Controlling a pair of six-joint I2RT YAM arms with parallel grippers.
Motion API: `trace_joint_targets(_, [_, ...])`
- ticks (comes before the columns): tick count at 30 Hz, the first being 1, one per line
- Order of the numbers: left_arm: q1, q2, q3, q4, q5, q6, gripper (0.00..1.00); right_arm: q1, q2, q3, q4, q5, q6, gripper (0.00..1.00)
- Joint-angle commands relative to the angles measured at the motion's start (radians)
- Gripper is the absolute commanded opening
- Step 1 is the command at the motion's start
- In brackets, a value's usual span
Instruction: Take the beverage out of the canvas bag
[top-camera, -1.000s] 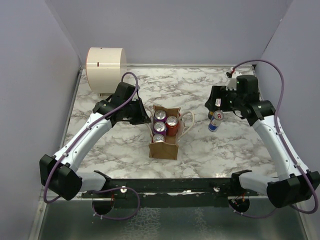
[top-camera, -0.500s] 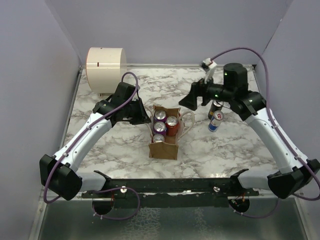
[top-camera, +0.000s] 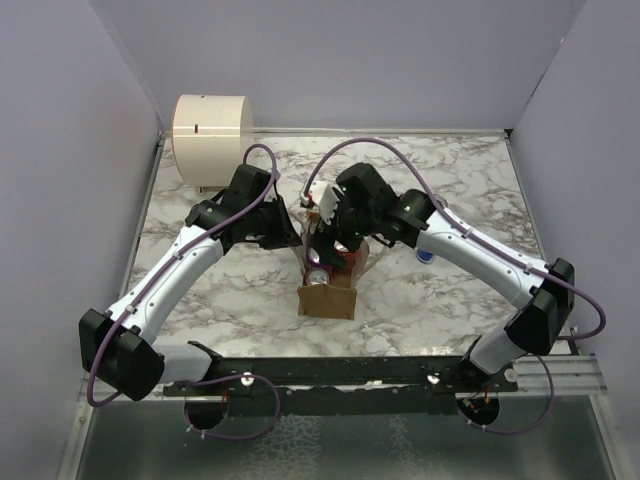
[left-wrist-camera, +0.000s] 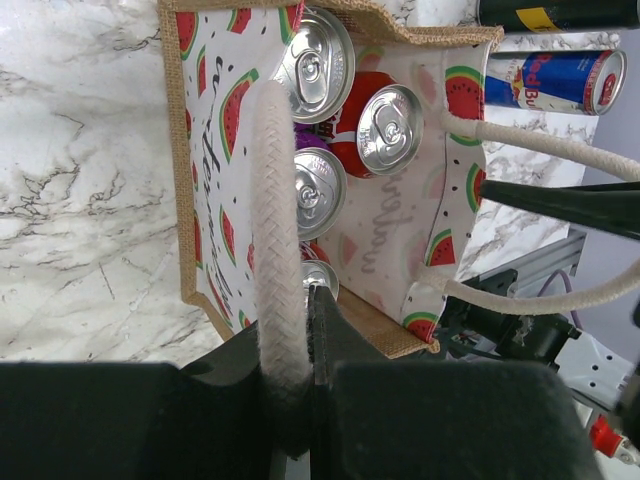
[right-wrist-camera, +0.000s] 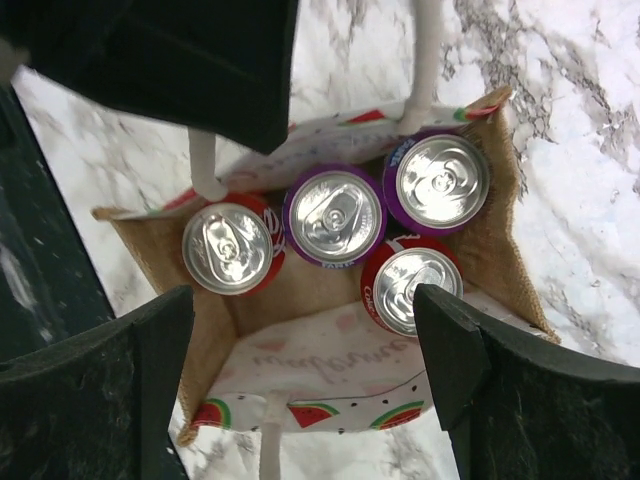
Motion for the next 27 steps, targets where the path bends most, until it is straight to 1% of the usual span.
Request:
trace_joint_targets(1, [0.004, -0.017, 0.018, 0.000, -0.009, 0.017, 0.00, 0.034, 0.009, -0.047, 0.005, 0.122, -0.180, 0.90])
trace_joint_targets(6, [0.004, -0.014, 0.024, -0.003, -0.009, 0.017, 0.00, 0.034, 0.060, -0.087, 0.032, 0.252, -0.203, 0.95])
trace_joint_targets(8, [0.004, -0.014, 0.025, -0.002, -0.010, 0.016, 0.00, 0.034, 0.065, -0.115, 0.070, 0.325, -0.194, 0.96])
trace_joint_targets(11, [0.004, -0.015, 0.027, -0.006, -0.013, 0.019, 0.00, 0.034, 0.058, -0.136, 0.098, 0.364, -0.193, 0.96])
trace_joint_targets(15, [0.004, -0.016, 0.022, -0.009, -0.016, 0.019, 0.00, 0.034, 0.039, -0.179, 0.121, 0.369, -0.236, 0.96])
trace_joint_targets(20, [0.004, -0.016, 0.017, -0.011, -0.014, 0.017, 0.00, 0.034, 0.027, -0.227, 0.133, 0.329, -0.301, 0.95])
trace_joint_targets(27, [0.004, -0.021, 0.010, -0.022, -0.015, 0.024, 0.00, 0.022, 0.054, -0.239, 0.178, 0.326, -0.321, 0.95])
